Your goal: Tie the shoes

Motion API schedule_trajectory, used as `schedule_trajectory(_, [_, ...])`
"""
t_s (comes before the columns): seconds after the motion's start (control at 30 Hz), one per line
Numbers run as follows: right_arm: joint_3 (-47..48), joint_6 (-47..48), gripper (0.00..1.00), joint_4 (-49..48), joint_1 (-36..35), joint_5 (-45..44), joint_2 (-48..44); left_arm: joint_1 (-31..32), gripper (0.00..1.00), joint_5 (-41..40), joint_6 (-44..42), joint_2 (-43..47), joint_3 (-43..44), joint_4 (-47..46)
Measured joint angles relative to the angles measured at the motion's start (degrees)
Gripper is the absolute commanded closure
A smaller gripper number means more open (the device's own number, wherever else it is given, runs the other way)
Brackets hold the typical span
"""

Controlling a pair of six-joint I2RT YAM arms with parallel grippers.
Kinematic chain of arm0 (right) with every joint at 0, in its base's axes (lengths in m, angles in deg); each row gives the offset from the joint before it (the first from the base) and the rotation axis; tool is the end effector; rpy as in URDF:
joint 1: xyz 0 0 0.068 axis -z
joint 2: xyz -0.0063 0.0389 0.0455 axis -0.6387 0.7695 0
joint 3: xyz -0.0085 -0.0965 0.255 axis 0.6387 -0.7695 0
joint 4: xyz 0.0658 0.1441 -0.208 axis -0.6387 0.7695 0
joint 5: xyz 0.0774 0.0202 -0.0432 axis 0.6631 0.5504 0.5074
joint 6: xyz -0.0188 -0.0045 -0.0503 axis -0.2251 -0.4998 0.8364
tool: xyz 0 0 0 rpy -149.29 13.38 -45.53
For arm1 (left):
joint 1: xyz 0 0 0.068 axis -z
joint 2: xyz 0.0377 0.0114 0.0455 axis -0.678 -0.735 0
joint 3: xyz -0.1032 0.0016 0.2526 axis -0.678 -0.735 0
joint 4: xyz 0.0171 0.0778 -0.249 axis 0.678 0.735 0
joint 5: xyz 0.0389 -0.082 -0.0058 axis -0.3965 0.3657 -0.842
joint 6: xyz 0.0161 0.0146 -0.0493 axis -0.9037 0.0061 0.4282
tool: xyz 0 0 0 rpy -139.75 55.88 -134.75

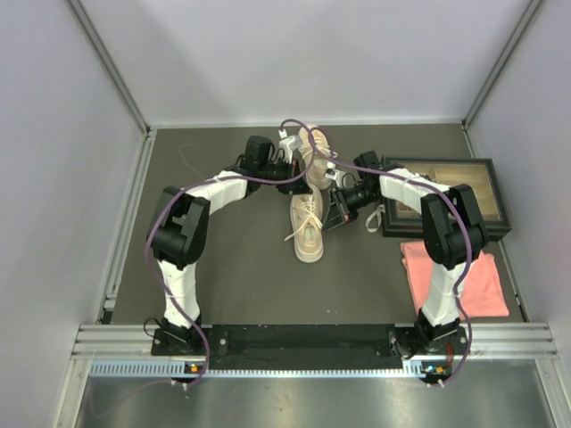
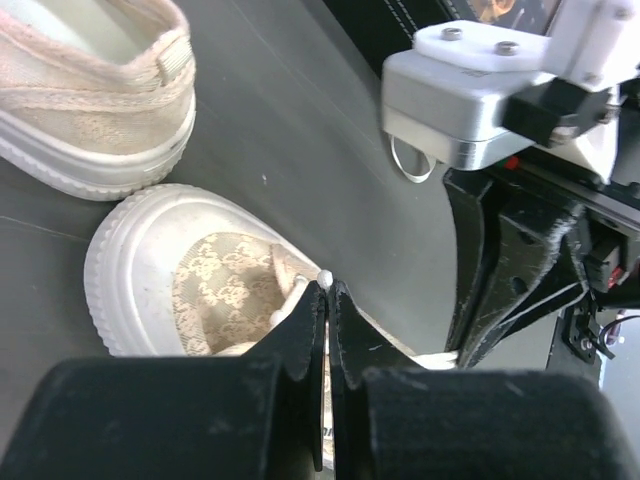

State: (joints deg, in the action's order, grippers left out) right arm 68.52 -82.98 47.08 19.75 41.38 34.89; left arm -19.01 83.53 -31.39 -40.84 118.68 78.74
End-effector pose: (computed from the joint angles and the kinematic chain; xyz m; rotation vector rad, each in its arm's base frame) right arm 0.3393 0.1543 0.1774 -0.7568 2.5373 1.4244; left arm 0.3965 -0.2018 0.2087 0.6787 2.0978 -1.2346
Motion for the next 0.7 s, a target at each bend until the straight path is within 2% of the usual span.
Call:
schedule_trajectory(0.2, [-0.2, 0.0, 1.00, -0.2, 0.0, 0.0, 0.0, -0.4, 0.99, 0.5, -0.4, -1.0, 0.8, 1.3])
schedule_trajectory(0.23, [-0.4, 0.0, 1.00, -0.3, 0.0, 0.0, 0.0, -0.4, 0.86, 0.8, -0.5, -1.0, 0.8, 1.3])
schedule_trajectory(0.27, [-0.6, 0.0, 1.00, -0.5, 0.0, 0.0, 0.0, -0.5, 0.79, 1.0, -0.4, -1.0, 0.8, 1.3])
schedule_trajectory(0.37, [-0.7, -0.1, 1.00, -0.6, 0.0, 0.0, 0.0, -0.7, 0.56, 1.7, 0.0, -1.0, 0.4, 0.4])
schedule_trajectory(0.4, [-0.7, -0.3, 1.00, -0.6, 0.0, 0.1, 0.0, -0.8, 0.52, 1.9, 0.3, -0.9, -0.1, -0.5])
schedule_trajectory(0.43, [-0.7, -0.4, 0.90, -0.6, 0.0, 0.2, 0.0, -1.0, 0.48, 2.1, 0.5, -0.7, -0.8, -1.3])
schedule_trajectory(0.47, [-0.7, -0.4, 0.86, -0.6, 0.0, 0.4, 0.0, -1.2, 0.42, 2.3, 1.1, -0.4, -1.7, -1.8])
schedule_trajectory(0.57, [-0.6, -0.5, 0.75, -0.4, 0.0, 1.0, 0.0, -1.9, 0.38, 2.6, 2.7, 1.6, -5.4, -2.8])
schedule_trajectory(0.6, [-0.6, -0.6, 0.66, -0.4, 0.1, 1.1, 0.0, -2.2, 0.37, 2.5, 3.0, 2.4, -6.4, -2.8])
schedule_trajectory(0.67, [-0.3, -0.8, 0.54, 0.0, 0.3, 1.5, 0.0, -2.9, 0.34, 2.3, 3.0, 4.2, -8.0, -2.6])
schedule_trajectory(0.7, [0.1, -0.9, 0.44, 0.3, 0.6, 1.6, 0.0, -3.5, 0.27, 2.1, 2.9, 5.6, -8.7, -1.8])
